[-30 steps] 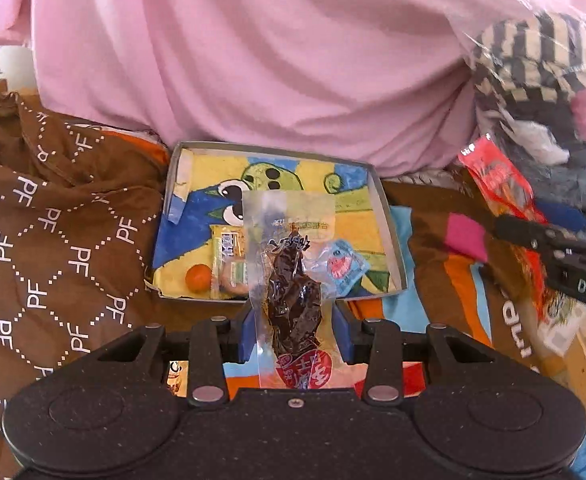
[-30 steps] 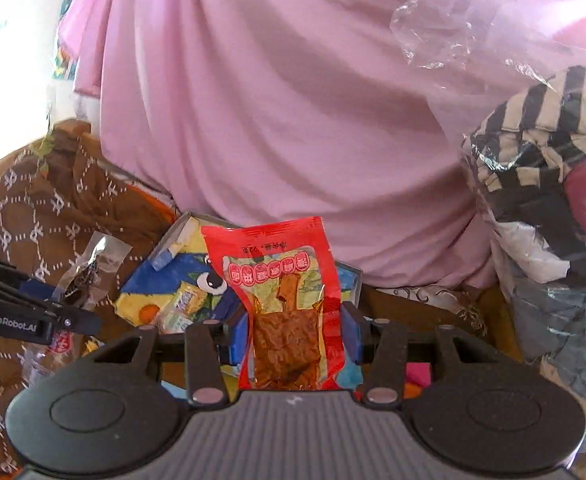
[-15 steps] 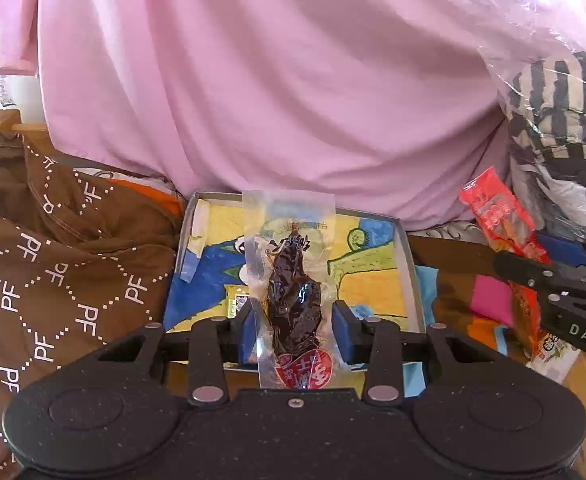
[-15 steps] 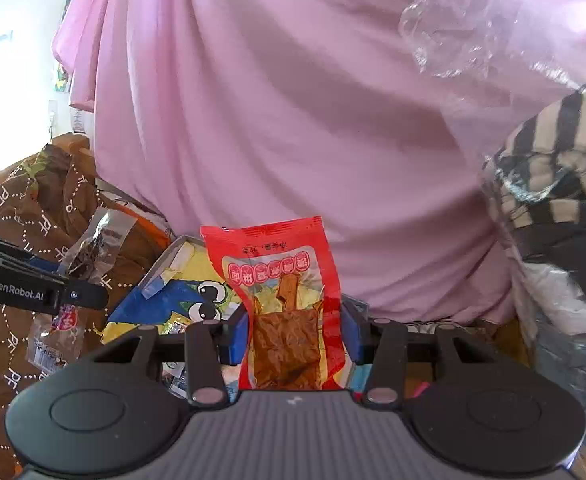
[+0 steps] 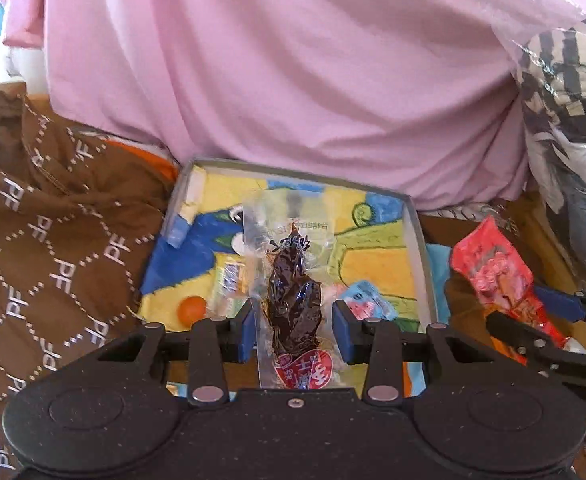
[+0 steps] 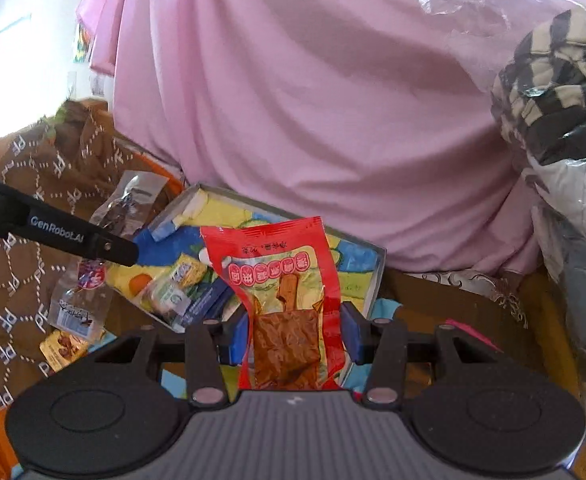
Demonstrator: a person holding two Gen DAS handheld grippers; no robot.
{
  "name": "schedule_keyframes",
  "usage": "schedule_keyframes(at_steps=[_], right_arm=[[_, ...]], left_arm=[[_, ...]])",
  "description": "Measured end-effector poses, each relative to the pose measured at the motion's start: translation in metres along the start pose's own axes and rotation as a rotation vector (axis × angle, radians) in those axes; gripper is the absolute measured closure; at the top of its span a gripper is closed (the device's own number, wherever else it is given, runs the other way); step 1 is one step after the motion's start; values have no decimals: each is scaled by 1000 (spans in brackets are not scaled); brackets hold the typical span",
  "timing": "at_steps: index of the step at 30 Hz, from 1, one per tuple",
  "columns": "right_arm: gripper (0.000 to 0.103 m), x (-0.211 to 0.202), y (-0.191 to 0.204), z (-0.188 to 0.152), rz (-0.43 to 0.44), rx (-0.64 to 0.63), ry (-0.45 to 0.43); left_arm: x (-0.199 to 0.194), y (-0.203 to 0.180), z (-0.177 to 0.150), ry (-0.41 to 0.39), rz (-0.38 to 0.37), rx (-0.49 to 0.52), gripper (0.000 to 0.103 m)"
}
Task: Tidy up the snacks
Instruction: 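Lift and carry the dried-meat packet with left tool while right tool carries the red packet to the tray, then open left tool releasing the meat packet while right tool releases the red packet in the tray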
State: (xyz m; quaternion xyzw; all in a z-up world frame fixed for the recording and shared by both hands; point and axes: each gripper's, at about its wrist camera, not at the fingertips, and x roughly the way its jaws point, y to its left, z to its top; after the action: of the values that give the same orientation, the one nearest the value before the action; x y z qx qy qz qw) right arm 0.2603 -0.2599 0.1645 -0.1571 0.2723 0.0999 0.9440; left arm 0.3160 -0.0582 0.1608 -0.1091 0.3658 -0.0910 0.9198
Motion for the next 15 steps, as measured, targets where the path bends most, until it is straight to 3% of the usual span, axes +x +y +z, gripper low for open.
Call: schedule_keyframes(at_steps=[7, 15], right_arm=[[52, 33, 13, 30, -50, 36, 37], [52, 129, 31, 46, -69, 32, 77]], left_arm=[[30, 12, 27, 4, -40, -8, 62], [115, 35, 65, 10, -20, 39, 61]])
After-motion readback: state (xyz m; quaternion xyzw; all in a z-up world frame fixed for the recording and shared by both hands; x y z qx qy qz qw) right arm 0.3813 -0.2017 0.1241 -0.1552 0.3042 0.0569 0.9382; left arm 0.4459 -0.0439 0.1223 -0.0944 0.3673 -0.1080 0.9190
